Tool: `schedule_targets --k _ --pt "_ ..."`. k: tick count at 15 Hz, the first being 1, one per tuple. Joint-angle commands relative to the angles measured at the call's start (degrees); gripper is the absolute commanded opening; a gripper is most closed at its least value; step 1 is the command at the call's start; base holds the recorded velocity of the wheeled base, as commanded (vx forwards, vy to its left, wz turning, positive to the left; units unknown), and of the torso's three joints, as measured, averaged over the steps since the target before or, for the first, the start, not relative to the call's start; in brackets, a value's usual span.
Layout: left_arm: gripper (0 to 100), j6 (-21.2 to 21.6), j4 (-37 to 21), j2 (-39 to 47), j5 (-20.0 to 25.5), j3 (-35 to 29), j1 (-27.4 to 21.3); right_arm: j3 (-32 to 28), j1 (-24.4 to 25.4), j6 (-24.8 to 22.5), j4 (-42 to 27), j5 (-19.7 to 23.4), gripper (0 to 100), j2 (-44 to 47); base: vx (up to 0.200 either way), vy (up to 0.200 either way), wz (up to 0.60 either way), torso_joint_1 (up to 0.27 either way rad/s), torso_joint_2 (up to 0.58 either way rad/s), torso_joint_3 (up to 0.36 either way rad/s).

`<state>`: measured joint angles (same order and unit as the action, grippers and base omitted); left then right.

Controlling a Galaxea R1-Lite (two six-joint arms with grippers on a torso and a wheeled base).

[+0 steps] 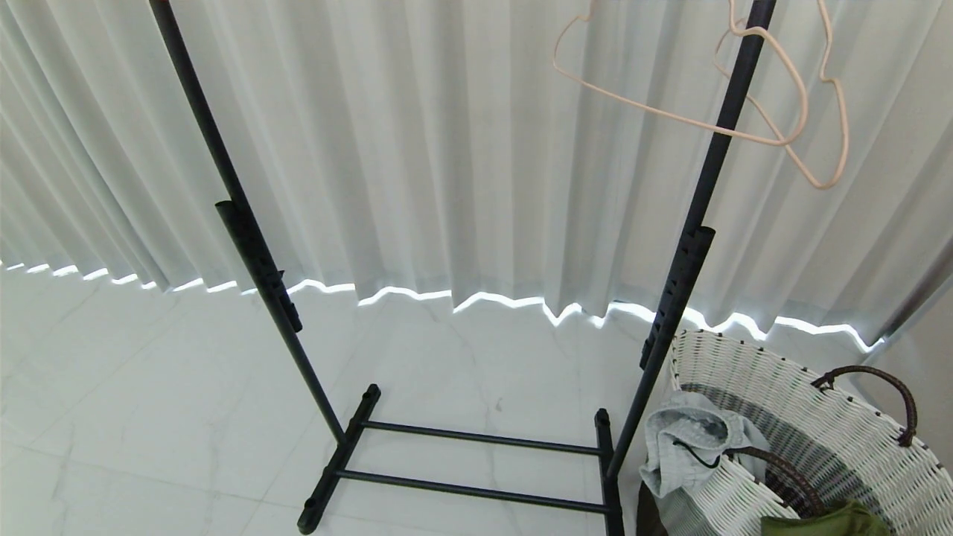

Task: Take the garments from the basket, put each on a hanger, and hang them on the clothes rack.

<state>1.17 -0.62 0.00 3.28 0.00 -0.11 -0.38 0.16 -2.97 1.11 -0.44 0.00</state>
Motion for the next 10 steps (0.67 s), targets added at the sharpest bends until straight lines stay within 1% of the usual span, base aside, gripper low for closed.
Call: schedule_targets --k 1,2,3,4,5,6,7,9,10 --pt "100 0.06 0.01 0.09 0.06 0.00 0.02 -8.06 1.16 2.01 -1.02 0.18 100 3.96 0.000 0.000 0.00 0.000 0.00 0.000" --pt "100 0.15 0.01 0.09 0.06 -0.09 -0.07 -12.89 2.48 2.36 -2.16 -0.35 100 8.61 0.000 0.000 0.00 0.000 0.00 0.000" --pt "100 0.15 0.01 0.09 0.06 0.00 0.02 -16.06 3.01 1.83 -2.96 -0.44 100 13.97 0.000 0.000 0.00 0.000 0.00 0.000" --pt "100 0.15 0.01 0.09 -0.03 0.00 0.02 -16.85 2.92 1.30 -3.22 -0.53 100 16.61 0.000 0.000 0.00 0.000 0.00 0.000" --pt "100 0.15 0.01 0.09 0.06 0.00 -0.07 -18.61 1.86 -1.86 -3.31 -2.99 100 26.28 0.000 0.000 0.00 0.000 0.00 0.000" --pt "100 0.15 0.01 0.09 0.06 0.00 -0.07 -19.05 1.42 -5.46 -3.04 -6.15 100 33.22 0.000 0.000 0.00 0.000 0.00 0.000" --pt "100 0.15 0.01 0.09 0.06 0.00 0.02 -19.13 1.42 -9.33 -2.52 -8.26 100 39.20 0.000 0.000 0.00 0.000 0.00 0.000" --pt "100 0.15 0.01 0.09 -0.03 0.00 0.02 -17.99 1.34 -16.01 1.00 -8.53 100 49.92 0.000 0.000 0.00 0.000 0.00 0.000" --pt "100 0.06 0.01 0.09 -0.03 -0.09 0.02 -16.67 1.34 -18.65 4.34 -8.53 100 54.40 0.000 0.000 0.00 0.000 0.00 0.000"
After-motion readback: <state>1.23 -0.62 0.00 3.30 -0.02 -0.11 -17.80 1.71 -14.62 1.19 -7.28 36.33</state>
